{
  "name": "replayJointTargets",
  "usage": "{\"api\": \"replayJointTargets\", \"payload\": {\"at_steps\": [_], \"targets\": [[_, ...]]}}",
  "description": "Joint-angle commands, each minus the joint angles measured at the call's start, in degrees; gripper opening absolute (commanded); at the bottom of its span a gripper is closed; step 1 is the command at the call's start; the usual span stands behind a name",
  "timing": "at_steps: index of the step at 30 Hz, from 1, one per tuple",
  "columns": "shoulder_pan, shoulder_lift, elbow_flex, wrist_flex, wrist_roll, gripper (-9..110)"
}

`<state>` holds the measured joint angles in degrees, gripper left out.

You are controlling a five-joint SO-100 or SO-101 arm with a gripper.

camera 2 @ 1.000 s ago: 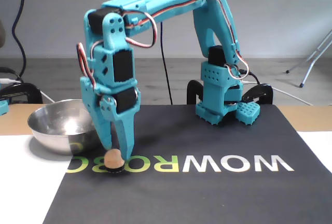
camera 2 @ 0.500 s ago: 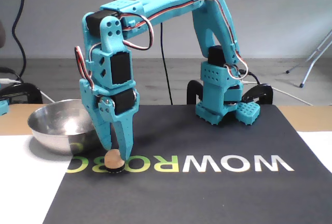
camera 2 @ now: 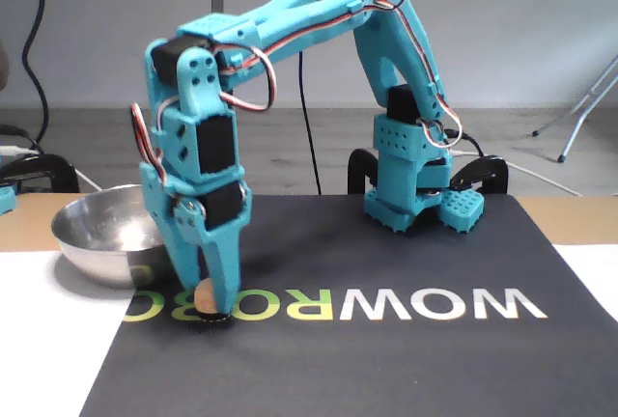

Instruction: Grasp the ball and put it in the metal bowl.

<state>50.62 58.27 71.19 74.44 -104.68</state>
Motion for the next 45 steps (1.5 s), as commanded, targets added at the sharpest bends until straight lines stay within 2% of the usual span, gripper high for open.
{"api": "replayJointTargets", "payload": {"at_steps": [1,45], "targets": [[-0.18,0.35,-2.20,0.35,0.18,57],[-0.79,0.09,-0.09,-0.18,-0.26,57]]}}
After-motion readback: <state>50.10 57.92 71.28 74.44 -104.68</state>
